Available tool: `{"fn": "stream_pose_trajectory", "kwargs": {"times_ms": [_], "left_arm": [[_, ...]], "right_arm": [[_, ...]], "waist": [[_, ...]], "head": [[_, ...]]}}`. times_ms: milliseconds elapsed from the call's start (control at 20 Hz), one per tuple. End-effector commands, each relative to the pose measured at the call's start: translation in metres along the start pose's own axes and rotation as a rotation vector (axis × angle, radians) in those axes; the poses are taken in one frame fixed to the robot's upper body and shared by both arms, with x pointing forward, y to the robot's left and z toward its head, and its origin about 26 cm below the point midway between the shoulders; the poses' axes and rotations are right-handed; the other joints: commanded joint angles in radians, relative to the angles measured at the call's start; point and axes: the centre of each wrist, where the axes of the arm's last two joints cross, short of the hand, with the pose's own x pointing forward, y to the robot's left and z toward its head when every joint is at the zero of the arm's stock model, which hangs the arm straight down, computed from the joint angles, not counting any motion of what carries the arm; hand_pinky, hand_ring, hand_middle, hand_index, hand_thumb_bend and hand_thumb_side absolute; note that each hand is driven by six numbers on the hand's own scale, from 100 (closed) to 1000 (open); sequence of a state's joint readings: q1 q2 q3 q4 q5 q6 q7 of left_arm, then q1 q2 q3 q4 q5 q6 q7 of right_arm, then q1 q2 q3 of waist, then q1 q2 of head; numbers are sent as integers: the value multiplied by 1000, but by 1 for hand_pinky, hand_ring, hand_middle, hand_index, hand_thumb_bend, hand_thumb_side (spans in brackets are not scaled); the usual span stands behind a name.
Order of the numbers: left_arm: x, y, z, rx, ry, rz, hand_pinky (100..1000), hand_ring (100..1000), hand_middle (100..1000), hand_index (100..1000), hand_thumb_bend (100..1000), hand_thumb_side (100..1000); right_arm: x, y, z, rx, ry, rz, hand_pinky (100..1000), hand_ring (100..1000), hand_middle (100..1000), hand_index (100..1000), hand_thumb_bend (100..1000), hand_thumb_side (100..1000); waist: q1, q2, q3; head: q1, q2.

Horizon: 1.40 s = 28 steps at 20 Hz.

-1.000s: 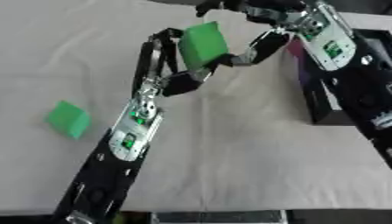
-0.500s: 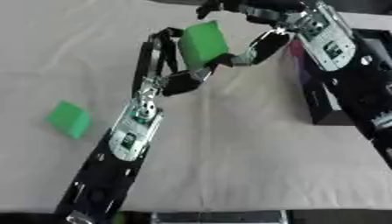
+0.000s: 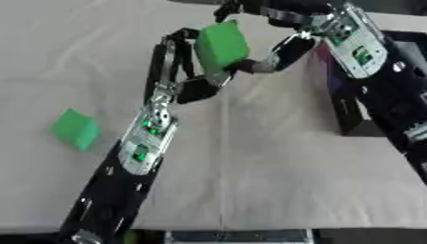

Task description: Pick up the objects with one hand, pass them to the other hand, and then place them into the box on the other side of the table.

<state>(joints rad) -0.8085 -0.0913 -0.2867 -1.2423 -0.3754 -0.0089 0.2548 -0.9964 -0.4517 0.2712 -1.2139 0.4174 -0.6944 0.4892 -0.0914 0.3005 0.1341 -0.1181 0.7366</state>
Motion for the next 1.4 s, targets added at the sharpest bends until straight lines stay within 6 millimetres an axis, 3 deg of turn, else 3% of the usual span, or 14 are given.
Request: {"fn": "stream_pose_trajectory", "kwargs": {"times_ms": [50,1000,1200,1400], "left_arm": [[13,-2,-5,-5,-49,12,307,190,119,336,100,100],[12,-4,-5,-6,-44,4,317,208,134,349,100,100],[12,-3,-5,-3,-51,-5,391,273,189,394,103,100],[11,-3,-5,-5,-58,-30,467,351,266,460,177,100]], "right_arm": [[-1,-11,3,204,-169,140,1000,942,814,936,298,442],[-5,-6,6,181,-157,74,1000,894,670,780,177,353],[-5,-5,7,175,-160,50,1000,877,639,748,149,324],[-5,-5,6,171,-165,25,1000,862,610,716,136,301]], "waist": [[3,-19,-2],[4,-20,-2],[4,-20,-2],[5,-19,-1]], "head": [[-3,0],[-2,1],[-2,1],[-3,2]]}}
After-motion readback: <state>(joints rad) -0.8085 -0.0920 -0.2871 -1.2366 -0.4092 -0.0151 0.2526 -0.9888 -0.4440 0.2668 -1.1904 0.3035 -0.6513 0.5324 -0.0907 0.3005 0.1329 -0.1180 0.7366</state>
